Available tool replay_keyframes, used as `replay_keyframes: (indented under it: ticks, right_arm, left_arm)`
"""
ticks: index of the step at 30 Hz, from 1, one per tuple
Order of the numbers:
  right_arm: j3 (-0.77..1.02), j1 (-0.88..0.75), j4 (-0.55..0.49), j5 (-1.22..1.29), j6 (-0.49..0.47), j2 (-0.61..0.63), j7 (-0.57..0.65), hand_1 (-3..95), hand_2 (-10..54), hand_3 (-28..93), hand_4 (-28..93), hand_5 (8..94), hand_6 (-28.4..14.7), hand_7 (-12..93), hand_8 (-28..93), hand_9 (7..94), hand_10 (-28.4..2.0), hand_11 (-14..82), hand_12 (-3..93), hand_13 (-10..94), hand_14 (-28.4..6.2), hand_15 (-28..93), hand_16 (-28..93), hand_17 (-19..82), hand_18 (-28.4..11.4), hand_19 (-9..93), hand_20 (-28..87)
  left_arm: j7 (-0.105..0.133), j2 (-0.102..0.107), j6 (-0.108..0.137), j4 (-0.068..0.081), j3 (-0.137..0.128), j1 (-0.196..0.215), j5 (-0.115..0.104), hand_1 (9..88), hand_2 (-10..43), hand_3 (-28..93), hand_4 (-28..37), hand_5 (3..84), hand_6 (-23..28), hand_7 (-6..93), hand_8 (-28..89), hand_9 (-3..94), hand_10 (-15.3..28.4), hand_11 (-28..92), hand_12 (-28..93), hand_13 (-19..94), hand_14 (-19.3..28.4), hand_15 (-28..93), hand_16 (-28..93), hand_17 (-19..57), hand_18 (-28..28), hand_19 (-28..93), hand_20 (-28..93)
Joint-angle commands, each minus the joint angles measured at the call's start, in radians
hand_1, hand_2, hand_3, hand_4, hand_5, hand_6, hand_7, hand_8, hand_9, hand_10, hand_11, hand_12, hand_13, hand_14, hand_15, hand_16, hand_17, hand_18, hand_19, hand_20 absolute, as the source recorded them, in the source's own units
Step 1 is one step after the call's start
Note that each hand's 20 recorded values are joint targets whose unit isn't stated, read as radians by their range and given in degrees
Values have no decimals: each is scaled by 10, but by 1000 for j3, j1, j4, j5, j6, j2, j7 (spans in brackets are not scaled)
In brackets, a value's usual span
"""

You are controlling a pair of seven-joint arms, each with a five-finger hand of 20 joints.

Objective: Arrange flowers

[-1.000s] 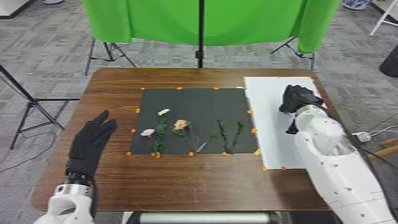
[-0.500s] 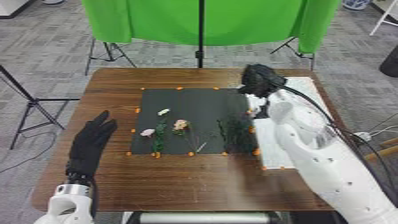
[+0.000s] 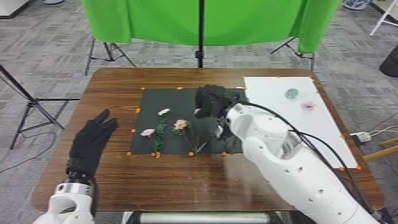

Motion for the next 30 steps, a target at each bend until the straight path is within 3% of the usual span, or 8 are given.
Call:
replay_keyframes:
  ticks: [1, 10, 15, 17, 19, 26, 30]
  right_arm:
    - [-14, -35, 27, -27, -26, -5, -3, 626, -95, 488, -115, 784, -4, 191, 144, 888, -83, 85, 419, 902, -4, 601, 353, 654, -85, 932, 535]
    - [5, -45, 33, -40, -16, -16, -15, 560, -95, 473, -110, 747, -11, 162, 121, 824, -97, 163, 339, 892, -9, 609, 349, 648, -89, 932, 543]
    - [26, -47, 21, -29, -25, -13, -4, 503, -95, 534, -128, 722, -7, 164, 87, 799, -106, 212, 282, 890, -12, 612, 347, 647, -90, 932, 545]
    - [33, -42, 19, -34, -33, -12, -5, 455, -95, 589, -149, 708, -5, 166, -26, 793, -112, 238, 242, 889, -12, 613, 345, 647, -91, 932, 546]
    - [39, -39, 14, -42, -52, -10, -5, 432, -95, 604, -154, 698, -4, 164, -74, 792, -117, 244, 234, 889, -13, 614, 344, 647, -91, 932, 546]
    - [71, -25, -16, -15, -95, 10, -9, 364, -95, 580, -154, 661, -5, 144, -75, 793, -128, 253, 241, 889, -14, 611, 345, 645, -96, 932, 549]
    - [157, -13, -47, -10, 36, 46, 9, 322, -95, 577, -152, 658, -4, 135, -70, 797, -134, 254, 243, 888, -21, 605, 346, 642, -101, 932, 548]
  left_arm:
    - [-9, 1, -18, 9, 3, 8, 4, 220, -7, 636, -241, 404, 53, 42, -47, 410, 136, 110, 122, 296, 150, 74, 19, 28, 112, 8, 165]
    - [-9, 3, -31, 13, 5, 4, 5, 218, -10, 640, -240, 404, 53, 42, -48, 410, 136, 111, 121, 297, 150, 74, 20, 28, 113, 8, 164]
    - [-9, 5, -34, 14, 4, 2, 6, 218, -11, 640, -238, 402, 52, 40, -47, 410, 135, 110, 121, 296, 151, 74, 20, 27, 113, 8, 164]
    - [-8, 5, -33, 14, 3, 1, 7, 219, -11, 640, -237, 402, 52, 40, -47, 410, 135, 110, 121, 296, 151, 74, 20, 27, 113, 8, 164]
    - [-5, 3, -32, 13, 2, 3, 6, 219, -11, 638, -236, 402, 52, 40, -47, 410, 135, 110, 121, 296, 150, 74, 20, 27, 113, 8, 164]
    - [0, -4, -32, 10, 0, 8, 8, 221, -13, 635, -233, 402, 52, 39, -47, 410, 134, 108, 121, 295, 149, 73, 20, 26, 113, 8, 164]
    - [1, -4, -33, 10, 0, 5, 9, 221, -14, 635, -232, 402, 52, 40, -47, 410, 134, 108, 121, 295, 150, 73, 20, 26, 114, 8, 163]
